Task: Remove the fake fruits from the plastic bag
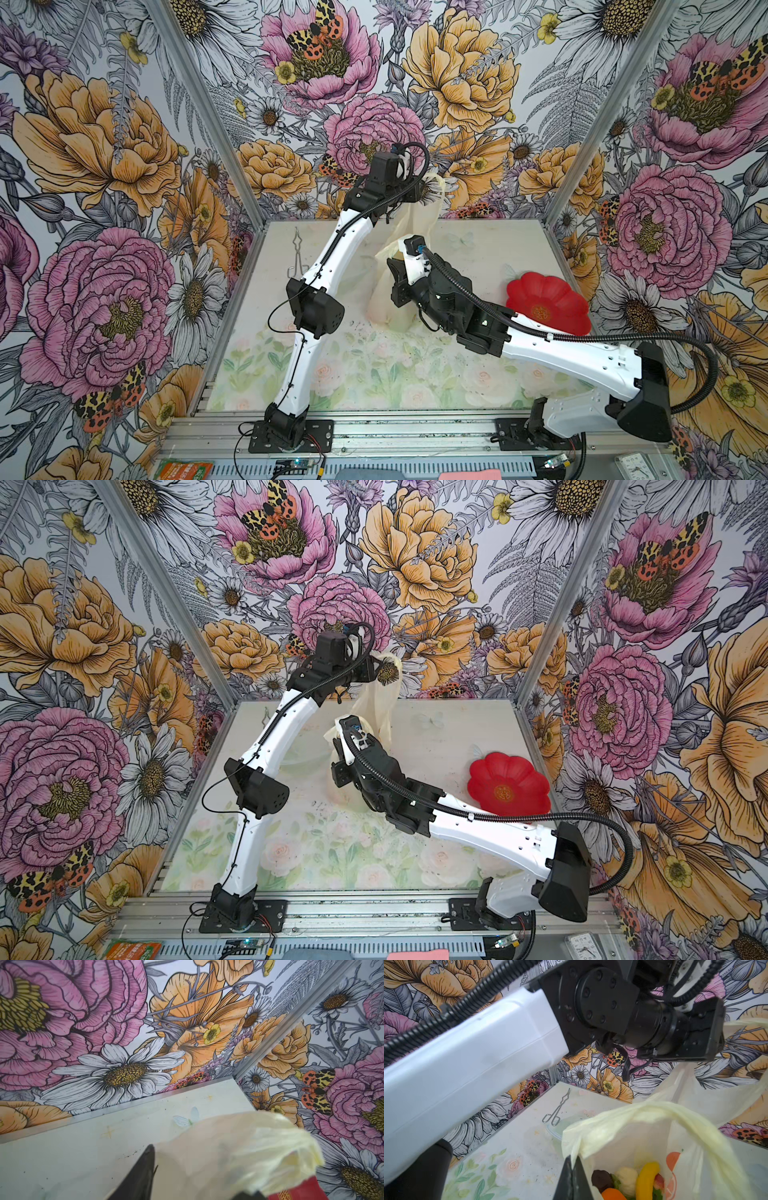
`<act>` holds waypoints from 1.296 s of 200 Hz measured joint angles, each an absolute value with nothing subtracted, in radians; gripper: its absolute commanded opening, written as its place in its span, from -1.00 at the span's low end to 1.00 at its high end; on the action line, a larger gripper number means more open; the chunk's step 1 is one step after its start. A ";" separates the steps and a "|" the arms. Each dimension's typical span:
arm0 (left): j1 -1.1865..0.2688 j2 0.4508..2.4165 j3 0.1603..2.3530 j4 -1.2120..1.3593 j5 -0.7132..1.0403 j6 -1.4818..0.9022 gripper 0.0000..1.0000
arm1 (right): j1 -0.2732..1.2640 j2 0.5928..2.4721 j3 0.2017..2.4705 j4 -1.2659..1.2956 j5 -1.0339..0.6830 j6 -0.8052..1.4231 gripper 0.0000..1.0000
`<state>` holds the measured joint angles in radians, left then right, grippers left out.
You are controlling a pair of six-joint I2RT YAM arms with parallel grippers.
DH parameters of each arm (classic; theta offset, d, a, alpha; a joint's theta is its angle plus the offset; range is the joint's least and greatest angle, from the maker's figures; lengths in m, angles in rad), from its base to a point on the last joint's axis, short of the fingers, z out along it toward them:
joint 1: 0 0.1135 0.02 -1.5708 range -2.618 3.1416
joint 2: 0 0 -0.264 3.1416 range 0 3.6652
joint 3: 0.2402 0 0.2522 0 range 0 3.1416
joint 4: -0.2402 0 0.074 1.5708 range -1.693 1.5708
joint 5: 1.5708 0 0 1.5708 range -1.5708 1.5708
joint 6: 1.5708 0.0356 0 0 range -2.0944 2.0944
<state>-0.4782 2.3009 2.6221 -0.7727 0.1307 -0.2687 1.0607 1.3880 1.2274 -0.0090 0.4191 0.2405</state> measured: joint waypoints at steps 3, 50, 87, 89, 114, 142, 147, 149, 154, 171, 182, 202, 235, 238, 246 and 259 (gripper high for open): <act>-0.477 2.291 2.608 -0.784 0.128 -0.263 0.70 | 1.060 1.391 1.230 -0.011 0.420 0.239 -1.00; -0.434 1.961 2.291 -0.924 0.043 -0.244 0.97 | 1.026 1.423 1.281 -0.038 0.430 0.231 -1.00; -0.405 1.490 1.904 -0.888 -0.082 -0.273 0.97 | 0.978 1.441 1.306 -0.065 0.416 0.257 -1.00; -0.403 1.452 1.868 -0.879 -0.092 -0.273 0.97 | 0.976 1.443 1.308 -0.068 0.415 0.258 -1.00; -0.404 1.105 1.473 -0.724 -0.168 -0.310 0.97 | 0.965 1.462 1.336 -0.085 0.396 0.276 -1.00; -0.487 0.829 1.044 -0.528 -0.163 -0.333 0.97 | 0.964 1.488 1.365 -0.101 0.374 0.291 -1.00; -0.523 0.810 0.986 -0.496 -0.160 -0.333 0.97 | 0.964 1.494 1.370 -0.105 0.369 0.292 -1.00; -0.529 0.808 0.973 -0.488 -0.160 -0.333 0.97 | 0.964 1.496 1.373 -0.107 0.367 0.295 -1.00; -0.570 0.798 0.923 -0.454 -0.159 -0.332 0.97 | 0.964 1.501 1.379 -0.109 0.362 0.296 -1.00; -0.680 0.804 0.795 -0.354 -0.150 -0.322 0.97 | 0.964 1.515 1.391 -0.117 0.344 0.307 -1.00; -0.724 0.825 0.743 -0.310 -0.143 -0.310 0.97 | 0.964 1.517 1.394 -0.121 0.334 0.317 -1.00; -0.744 0.860 0.707 -0.233 -0.142 -0.296 0.97 | 0.964 1.518 1.397 -0.125 0.318 0.332 -1.00; -0.725 0.918 0.693 -0.101 -0.148 -0.297 0.95 | 0.964 1.518 1.398 -0.127 0.309 0.348 -1.00; -0.720 0.923 0.691 -0.090 -0.146 -0.299 0.94 | 0.964 1.518 1.398 -0.128 0.308 0.349 -1.00; -0.707 0.940 0.690 -0.059 -0.138 -0.303 0.86 | 0.964 1.518 1.398 -0.130 0.308 0.352 -1.00; -0.694 0.981 0.690 -0.010 -0.127 -0.310 0.68 | 0.964 1.518 1.398 -0.132 0.305 0.355 -1.00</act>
<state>-0.6945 0.9813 0.6903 -0.0097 -0.1272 -0.3099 0.9642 1.5185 1.3979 -0.1318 0.3046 0.3553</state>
